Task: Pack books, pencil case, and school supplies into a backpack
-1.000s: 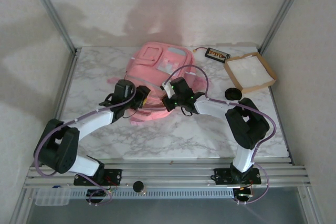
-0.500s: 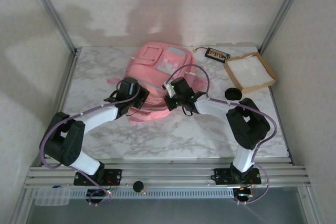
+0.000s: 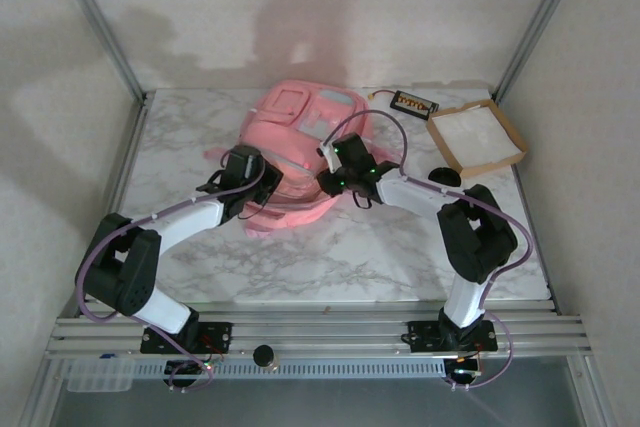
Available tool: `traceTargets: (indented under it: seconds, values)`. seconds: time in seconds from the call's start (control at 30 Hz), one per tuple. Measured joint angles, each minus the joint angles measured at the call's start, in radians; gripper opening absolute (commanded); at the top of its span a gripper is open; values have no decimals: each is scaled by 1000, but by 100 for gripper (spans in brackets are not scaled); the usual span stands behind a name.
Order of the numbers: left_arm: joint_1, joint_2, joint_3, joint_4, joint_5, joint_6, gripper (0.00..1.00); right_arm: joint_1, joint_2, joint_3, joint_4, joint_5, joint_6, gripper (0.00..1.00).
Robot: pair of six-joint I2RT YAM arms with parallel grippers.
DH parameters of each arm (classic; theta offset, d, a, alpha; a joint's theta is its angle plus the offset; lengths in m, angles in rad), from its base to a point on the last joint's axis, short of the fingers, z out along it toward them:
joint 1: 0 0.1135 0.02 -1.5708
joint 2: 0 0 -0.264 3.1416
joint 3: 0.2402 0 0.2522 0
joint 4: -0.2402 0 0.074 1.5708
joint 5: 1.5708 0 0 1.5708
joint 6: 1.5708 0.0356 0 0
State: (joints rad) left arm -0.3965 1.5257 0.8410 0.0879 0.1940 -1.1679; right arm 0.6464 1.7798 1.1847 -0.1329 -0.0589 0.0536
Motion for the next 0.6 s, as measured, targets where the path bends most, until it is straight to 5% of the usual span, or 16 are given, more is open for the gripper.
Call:
traceTargets:
  seconds: [0.07, 0.2, 0.27, 0.4, 0.6]
  values:
    - [19, 0, 13, -31, -6, 35, 51, -26, -35, -18, 0, 11, 16, 56]
    - [41, -53, 24, -81, -71, 115, 85, -77, -196, -84, 2, 61, 65, 98]
    - [45, -122, 19, -116, -117, 153, 99, -107, -288, -118, 19, 113, 89, 99]
    - [84, -329, -1, -184, -261, 270, 99, -233, -460, -234, 91, 293, 166, 99]
    - [198, -521, -170, -81, -722, 514, 100, -480, -565, -558, 326, 470, 197, 99]
